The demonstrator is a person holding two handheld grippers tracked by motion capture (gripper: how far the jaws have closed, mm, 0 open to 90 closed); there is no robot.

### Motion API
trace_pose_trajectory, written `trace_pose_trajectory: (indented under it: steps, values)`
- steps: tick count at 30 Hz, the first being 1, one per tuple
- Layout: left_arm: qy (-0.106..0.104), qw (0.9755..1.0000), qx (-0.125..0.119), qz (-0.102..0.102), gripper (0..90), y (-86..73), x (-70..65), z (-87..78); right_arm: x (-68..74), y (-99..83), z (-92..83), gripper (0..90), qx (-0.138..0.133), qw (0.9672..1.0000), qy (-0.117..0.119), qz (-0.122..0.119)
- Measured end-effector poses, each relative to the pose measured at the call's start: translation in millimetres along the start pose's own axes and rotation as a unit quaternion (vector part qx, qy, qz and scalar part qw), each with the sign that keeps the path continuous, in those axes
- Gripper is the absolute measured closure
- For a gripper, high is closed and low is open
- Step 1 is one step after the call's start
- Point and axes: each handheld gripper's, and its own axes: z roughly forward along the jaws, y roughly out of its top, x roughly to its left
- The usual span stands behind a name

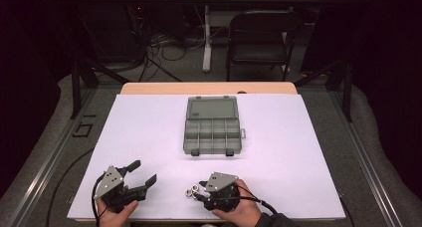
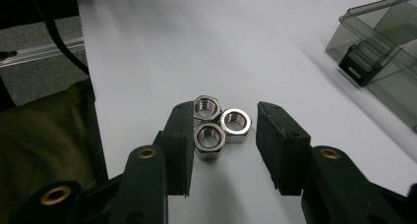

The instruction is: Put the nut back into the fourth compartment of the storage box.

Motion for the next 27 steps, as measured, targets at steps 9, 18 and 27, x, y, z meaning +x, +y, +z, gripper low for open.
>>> trace_pose_trajectory:
  steps: [9,18,27]
  values:
    - [0.000,1.0000,-0.003,-0.001,22.6,-0.4,0.1,0.3,9.0,-4.2,14.6,63.4,0.007,0.9995,-0.002,0.031]
    - [-0.001,1.0000,-0.003,-0.001,22.8,-0.6,0.5,0.6,11.9,-7.7,20.7,66.1,0.016,0.9990,-0.014,0.041]
    - [-0.003,1.0000,0.001,0.000,22.8,-0.5,0.2,1.2,14.1,-8.6,24.8,67.4,0.019,0.9990,-0.013,0.038]
